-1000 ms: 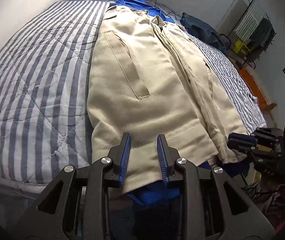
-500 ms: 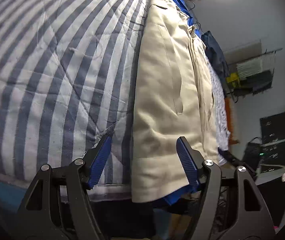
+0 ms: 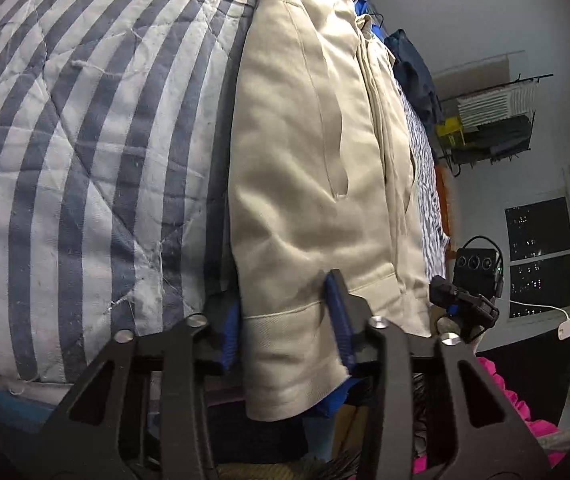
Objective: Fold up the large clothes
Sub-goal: 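Grasp the jacket hem with both tools and lift it toward the collar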
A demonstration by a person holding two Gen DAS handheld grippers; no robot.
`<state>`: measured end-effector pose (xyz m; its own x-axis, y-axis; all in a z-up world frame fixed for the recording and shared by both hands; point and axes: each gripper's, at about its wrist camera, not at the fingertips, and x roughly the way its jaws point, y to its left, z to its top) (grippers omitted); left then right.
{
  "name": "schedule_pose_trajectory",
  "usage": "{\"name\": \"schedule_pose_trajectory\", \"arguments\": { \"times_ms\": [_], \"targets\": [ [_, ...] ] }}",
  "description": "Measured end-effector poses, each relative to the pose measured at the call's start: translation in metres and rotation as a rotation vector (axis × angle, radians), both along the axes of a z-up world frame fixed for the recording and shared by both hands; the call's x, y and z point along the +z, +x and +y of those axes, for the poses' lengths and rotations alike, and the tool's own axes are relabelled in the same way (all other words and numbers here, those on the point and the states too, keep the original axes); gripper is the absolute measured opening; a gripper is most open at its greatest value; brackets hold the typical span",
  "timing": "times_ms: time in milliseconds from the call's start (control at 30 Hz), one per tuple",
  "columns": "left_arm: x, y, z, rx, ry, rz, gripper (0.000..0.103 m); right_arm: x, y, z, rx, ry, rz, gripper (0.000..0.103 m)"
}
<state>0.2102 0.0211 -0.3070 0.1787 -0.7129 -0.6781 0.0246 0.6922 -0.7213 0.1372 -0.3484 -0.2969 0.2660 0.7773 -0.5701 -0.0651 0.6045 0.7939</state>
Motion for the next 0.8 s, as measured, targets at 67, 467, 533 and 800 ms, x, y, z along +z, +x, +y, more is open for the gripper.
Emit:
{"name": "schedule_pose_trajectory", "arguments": {
  "times_ms": [67, 467, 533, 800],
  "targets": [
    [0.000, -0.001, -0.003, 0.000, 0.007, -0.006, 0.030, 0.000, 0.002, 0.008, 0.045, 0.005, -0.005, 0.052],
    [0.042, -0.003, -0.012, 0.042, -0.044, -0.075, 0.015, 0.008, 0.014, 0.009, -0.023, 0.158, 0.020, 0.016],
    [0.051, 0.002, -0.012, 0.062, -0.083, -0.076, 0.015, 0.015, 0.016, 0.006, -0.055, 0.198, 0.024, 0.016],
    [0.085, 0.056, -0.014, 0.156, -0.162, -0.099, 0.014, 0.042, 0.051, -0.007, -0.184, 0.234, 0.058, 0.016]
  ]
}}
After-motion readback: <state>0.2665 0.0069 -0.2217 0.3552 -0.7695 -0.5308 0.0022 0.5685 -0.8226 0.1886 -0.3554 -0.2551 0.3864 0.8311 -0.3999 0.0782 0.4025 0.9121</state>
